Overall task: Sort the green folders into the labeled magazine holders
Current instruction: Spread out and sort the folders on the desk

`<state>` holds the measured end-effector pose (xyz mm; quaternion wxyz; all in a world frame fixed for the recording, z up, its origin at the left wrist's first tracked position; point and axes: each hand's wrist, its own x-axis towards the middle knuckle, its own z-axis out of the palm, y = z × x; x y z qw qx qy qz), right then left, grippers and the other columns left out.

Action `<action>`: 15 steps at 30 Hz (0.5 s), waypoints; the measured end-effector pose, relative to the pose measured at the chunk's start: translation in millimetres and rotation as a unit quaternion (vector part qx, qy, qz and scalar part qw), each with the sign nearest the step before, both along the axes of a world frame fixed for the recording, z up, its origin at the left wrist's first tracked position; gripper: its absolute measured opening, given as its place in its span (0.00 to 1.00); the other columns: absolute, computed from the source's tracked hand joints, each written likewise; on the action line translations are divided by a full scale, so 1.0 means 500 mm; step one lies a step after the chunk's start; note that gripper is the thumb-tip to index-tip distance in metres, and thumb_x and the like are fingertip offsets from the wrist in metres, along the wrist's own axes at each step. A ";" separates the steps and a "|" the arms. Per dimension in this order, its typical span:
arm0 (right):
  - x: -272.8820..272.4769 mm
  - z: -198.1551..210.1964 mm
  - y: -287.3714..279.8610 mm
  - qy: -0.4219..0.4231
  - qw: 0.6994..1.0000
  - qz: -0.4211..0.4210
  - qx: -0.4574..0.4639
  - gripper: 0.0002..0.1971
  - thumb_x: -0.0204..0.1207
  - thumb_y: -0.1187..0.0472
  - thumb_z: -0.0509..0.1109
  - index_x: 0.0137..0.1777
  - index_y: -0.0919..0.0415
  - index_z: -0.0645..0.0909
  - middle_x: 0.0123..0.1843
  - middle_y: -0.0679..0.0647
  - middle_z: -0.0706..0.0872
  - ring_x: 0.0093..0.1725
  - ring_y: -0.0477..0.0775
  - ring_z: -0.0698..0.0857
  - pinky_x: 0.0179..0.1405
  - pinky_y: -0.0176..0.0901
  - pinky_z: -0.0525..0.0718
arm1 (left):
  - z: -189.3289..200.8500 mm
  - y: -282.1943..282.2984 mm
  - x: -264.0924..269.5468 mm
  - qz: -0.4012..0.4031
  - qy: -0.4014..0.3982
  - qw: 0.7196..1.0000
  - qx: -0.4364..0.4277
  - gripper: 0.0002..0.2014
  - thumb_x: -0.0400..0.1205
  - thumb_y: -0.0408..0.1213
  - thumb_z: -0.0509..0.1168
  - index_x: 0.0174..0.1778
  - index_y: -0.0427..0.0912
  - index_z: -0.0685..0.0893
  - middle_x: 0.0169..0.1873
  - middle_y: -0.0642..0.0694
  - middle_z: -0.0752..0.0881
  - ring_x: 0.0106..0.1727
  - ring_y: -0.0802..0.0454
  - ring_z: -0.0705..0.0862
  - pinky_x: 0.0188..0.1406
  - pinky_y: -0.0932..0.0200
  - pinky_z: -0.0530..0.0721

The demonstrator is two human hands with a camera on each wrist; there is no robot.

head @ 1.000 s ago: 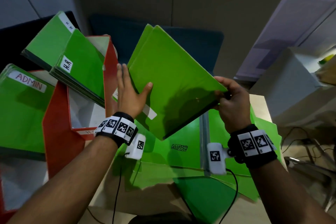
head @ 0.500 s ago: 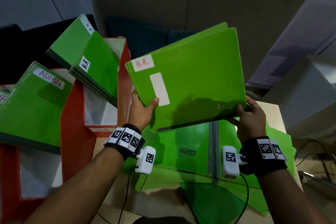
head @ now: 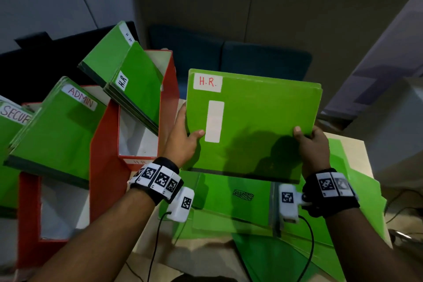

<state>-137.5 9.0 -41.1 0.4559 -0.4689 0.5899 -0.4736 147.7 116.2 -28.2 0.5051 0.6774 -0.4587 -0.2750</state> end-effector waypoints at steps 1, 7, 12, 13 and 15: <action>0.000 -0.002 -0.007 -0.016 1.000 -0.015 -0.005 0.07 0.79 0.59 0.70 0.56 0.56 0.82 0.49 0.56 0.88 0.44 0.51 0.84 0.44 0.43 0.84 | 0.005 0.004 -0.001 -0.012 -0.006 1.000 -0.002 0.39 0.78 0.29 0.72 0.82 0.52 0.61 0.75 0.58 0.73 0.74 0.64 0.71 0.74 0.60 0.67; 0.017 -0.019 -0.030 -0.080 0.995 -0.052 0.030 0.11 0.82 0.59 0.67 0.61 0.60 0.82 0.46 0.54 0.87 0.41 0.52 0.83 0.42 0.43 0.83 | 0.046 0.054 0.006 -0.053 -0.072 0.996 -0.023 0.34 0.82 0.40 0.69 0.83 0.47 0.62 0.77 0.54 0.73 0.74 0.65 0.70 0.76 0.65 0.68; 0.091 -0.038 -0.050 -0.084 0.995 -0.021 0.045 0.33 0.66 0.47 0.76 0.71 0.56 0.73 0.54 0.56 0.87 0.55 0.58 0.86 0.63 0.64 0.81 | 0.095 0.095 0.026 0.050 -0.058 0.994 -0.074 0.21 0.81 0.40 0.71 0.70 0.50 0.77 0.54 0.69 0.83 0.57 0.71 0.82 0.63 0.58 0.82; 0.120 -0.027 -0.042 -0.067 0.997 0.006 0.028 0.30 0.71 0.52 0.75 0.71 0.59 0.72 0.54 0.58 0.86 0.55 0.58 0.85 0.64 0.63 0.81 | 0.109 0.101 0.032 0.061 -0.054 0.993 -0.091 0.19 0.81 0.39 0.70 0.68 0.50 0.77 0.54 0.68 0.83 0.57 0.69 0.83 0.62 0.58 0.83; 0.178 -0.006 -0.025 0.001 0.998 0.055 -0.019 0.26 0.76 0.58 0.72 0.71 0.65 0.72 0.61 0.64 0.83 0.58 0.58 0.81 0.67 0.58 0.78 | 0.136 0.113 0.044 0.075 -0.056 0.989 -0.114 0.18 0.82 0.37 0.69 0.68 0.46 0.77 0.55 0.64 0.84 0.57 0.69 0.83 0.61 0.63 0.82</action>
